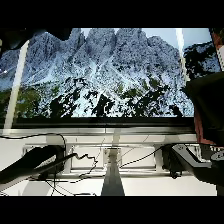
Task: Fold the clothes and pants, and hang the long-sleeved shirts on hangers.
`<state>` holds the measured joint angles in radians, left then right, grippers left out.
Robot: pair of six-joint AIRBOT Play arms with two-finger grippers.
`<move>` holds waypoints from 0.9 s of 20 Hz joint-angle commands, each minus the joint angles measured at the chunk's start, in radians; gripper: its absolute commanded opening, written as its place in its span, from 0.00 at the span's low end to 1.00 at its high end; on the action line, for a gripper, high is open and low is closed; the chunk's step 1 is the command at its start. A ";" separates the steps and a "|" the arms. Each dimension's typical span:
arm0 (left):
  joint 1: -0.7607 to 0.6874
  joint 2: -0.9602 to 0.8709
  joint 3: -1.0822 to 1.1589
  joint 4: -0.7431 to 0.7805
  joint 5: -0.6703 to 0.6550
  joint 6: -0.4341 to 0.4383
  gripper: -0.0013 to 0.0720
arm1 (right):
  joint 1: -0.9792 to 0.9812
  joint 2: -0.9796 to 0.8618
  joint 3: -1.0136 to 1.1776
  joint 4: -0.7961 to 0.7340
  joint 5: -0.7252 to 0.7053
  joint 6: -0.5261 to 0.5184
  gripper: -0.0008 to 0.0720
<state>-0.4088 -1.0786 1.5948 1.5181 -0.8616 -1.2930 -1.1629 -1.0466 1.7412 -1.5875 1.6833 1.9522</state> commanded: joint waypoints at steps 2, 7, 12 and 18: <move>0.001 0.001 0.000 0.000 0.001 0.000 0.98 | -0.036 -0.015 -0.002 -0.010 -0.005 0.055 0.96; 0.001 0.001 0.000 0.000 0.001 0.000 0.98 | 0.035 -0.060 -0.002 0.025 -0.010 -0.046 0.03; 0.001 0.001 0.000 0.000 0.001 0.000 0.98 | 0.371 -0.066 -0.002 0.039 -0.088 -0.104 0.03; 0.001 0.001 0.000 0.000 0.001 0.000 0.98 | 0.949 -0.057 -0.001 -0.177 -0.137 -0.257 0.02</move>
<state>-0.4088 -1.0786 1.5948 1.5181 -0.8608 -1.2930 -0.4549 -1.1061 1.7397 -1.6253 1.5723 1.7596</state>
